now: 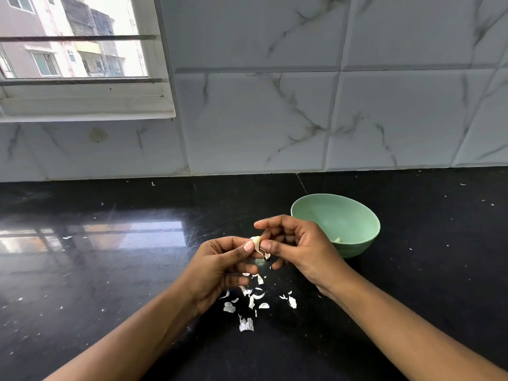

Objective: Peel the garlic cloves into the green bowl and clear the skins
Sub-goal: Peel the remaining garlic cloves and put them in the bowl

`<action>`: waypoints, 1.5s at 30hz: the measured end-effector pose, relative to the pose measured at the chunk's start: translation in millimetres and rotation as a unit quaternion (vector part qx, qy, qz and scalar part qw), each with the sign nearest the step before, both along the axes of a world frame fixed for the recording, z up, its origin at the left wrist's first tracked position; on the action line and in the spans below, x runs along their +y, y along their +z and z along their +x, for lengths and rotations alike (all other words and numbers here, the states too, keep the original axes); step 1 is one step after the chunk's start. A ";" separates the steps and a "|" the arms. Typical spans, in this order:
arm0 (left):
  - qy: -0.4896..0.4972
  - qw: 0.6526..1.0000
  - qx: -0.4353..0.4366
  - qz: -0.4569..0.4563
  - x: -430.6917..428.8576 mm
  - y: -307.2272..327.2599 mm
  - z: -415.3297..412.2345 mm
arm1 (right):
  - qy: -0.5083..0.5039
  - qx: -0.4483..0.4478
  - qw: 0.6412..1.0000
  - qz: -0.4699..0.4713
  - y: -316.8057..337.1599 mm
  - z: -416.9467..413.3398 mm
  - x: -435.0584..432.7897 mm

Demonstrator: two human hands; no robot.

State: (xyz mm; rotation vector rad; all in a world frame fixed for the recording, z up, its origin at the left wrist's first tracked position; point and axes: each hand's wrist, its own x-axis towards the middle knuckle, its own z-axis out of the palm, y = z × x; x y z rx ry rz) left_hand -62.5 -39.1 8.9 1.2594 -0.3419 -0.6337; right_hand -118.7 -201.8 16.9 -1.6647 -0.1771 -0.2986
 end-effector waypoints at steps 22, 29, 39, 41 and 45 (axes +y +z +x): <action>0.071 0.982 -0.174 0.019 0.4 -0.9 -5.5 | -0.027 0.006 0.999 -0.023 -5.0 0.0 8.5; 0.072 0.983 -0.167 0.017 -1.4 -3.8 -5.6 | -0.046 -0.044 0.990 -0.126 -9.1 0.5 6.7; 0.059 0.982 -0.177 0.022 -0.8 -2.6 -2.7 | -0.075 -0.125 0.954 -0.261 -12.6 2.2 5.7; 0.065 0.981 -0.181 0.025 0.1 -3.2 -1.6 | -0.085 -0.137 0.947 -0.278 -13.9 2.6 6.5; 0.067 0.983 -0.170 0.021 -0.7 -3.8 -0.9 | -0.095 -0.158 0.943 -0.277 -16.0 3.4 7.8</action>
